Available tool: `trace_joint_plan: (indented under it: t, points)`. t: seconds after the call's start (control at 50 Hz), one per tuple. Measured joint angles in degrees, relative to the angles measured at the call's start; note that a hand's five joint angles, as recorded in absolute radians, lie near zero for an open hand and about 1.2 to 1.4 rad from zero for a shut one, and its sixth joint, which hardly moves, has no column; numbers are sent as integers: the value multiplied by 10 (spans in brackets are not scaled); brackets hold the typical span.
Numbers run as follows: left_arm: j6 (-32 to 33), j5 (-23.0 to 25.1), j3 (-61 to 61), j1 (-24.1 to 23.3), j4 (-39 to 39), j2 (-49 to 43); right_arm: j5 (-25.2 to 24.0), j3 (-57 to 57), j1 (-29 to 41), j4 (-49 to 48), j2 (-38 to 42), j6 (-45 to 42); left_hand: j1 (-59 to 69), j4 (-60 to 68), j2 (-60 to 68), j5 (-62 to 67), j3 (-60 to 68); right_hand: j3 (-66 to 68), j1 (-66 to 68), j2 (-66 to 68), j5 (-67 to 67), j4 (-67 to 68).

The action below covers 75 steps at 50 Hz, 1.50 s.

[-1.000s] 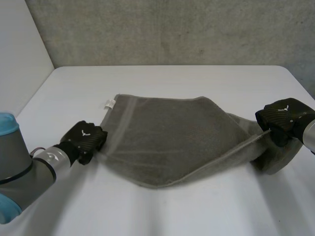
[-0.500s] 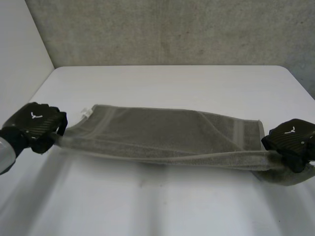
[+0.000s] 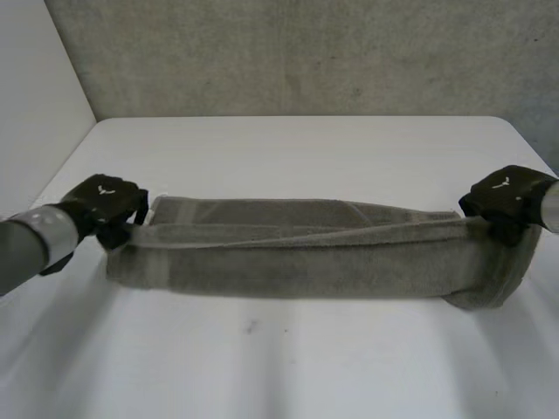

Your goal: Fold the towel.

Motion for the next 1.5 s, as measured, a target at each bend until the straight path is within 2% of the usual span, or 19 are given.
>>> trace_joint_plan:
  t: [0.18,0.38,0.4,0.42,0.44,0.46,0.48,0.5,0.52,0.54,0.64,0.76,0.92,1.06,1.18,1.26,1.34,1.5]
  points:
    - [-52,-44,182,-49,1,-150,36,-104,37,-73,114,38,0,0,0,0,0,0,0,0,2,0]
    - [-62,-99,332,-65,0,-262,72,-199,67,-127,219,42,-5,-9,-9,-7,-9,-3,-2,-2,-1,-2]
    - [-62,-100,338,-65,0,-266,73,-204,68,-128,224,42,-39,-43,-43,-35,-43,-20,-19,-24,-22,-19]
    - [-61,-104,347,-67,0,-274,76,-214,70,-129,234,41,-135,-149,-159,-136,-158,-108,-111,-110,-116,-107]
    - [-61,-105,351,-67,0,-277,77,-219,71,-129,238,41,-185,-212,-212,-199,-210,-153,-146,-157,-162,-152]
    - [-60,-107,358,-70,0,-284,80,-230,74,-130,248,42,-305,-329,-328,-315,-324,-280,-286,-298,-293,-278]
    - [-59,-108,361,-71,-1,-287,82,-233,75,-131,252,42,-358,-399,-400,-373,-394,-348,-343,-357,-365,-346]
    - [-58,-110,365,-74,0,-291,87,-244,76,-132,260,43,-436,-481,-481,-469,-476,-474,-468,-486,-486,-460]
    - [-57,-111,366,-75,0,-293,89,-248,77,-133,263,43,-491,-512,-517,-498,-516,-505,-500,-517,-520,-491]
    - [-56,-114,369,-78,0,-296,97,-259,78,-135,270,45,-531,-549,-549,-532,-549,-595,-589,-601,-621,-591]
    - [-56,-121,377,-86,-1,-294,130,-287,82,-152,279,59,-572,-595,-595,-567,-593,-630,-629,-630,-646,-618]
    - [-61,-123,376,-90,-3,-261,152,-288,85,-176,248,97,-579,-601,-601,-570,-599,-630,-629,-630,-646,-618]
    - [-65,-119,305,-88,-7,-161,149,-205,80,-184,143,146,-579,-603,-601,-571,-601,-630,-629,-630,-646,-618]
    - [-64,-110,175,-80,3,-55,132,-45,76,-184,33,154,-579,-603,-601,-571,-601,-630,-629,-630,-646,-618]
    - [-63,-102,77,-79,20,-3,111,79,61,-202,-21,155,-579,-603,-601,-571,-601,-630,-628,-630,-645,-618]
    - [-62,-98,31,-79,33,13,102,145,51,-233,-35,155,-579,-603,-601,-571,-601,-625,-620,-628,-641,-616]
    - [-62,-96,-11,-80,50,24,98,209,42,-288,-36,156,-579,-603,-601,-571,-601,-562,-559,-562,-572,-565]
    - [-61,-96,-46,-80,77,26,98,250,34,-371,-4,174,-579,-603,-601,-571,-601,-437,-434,-437,-449,-436]
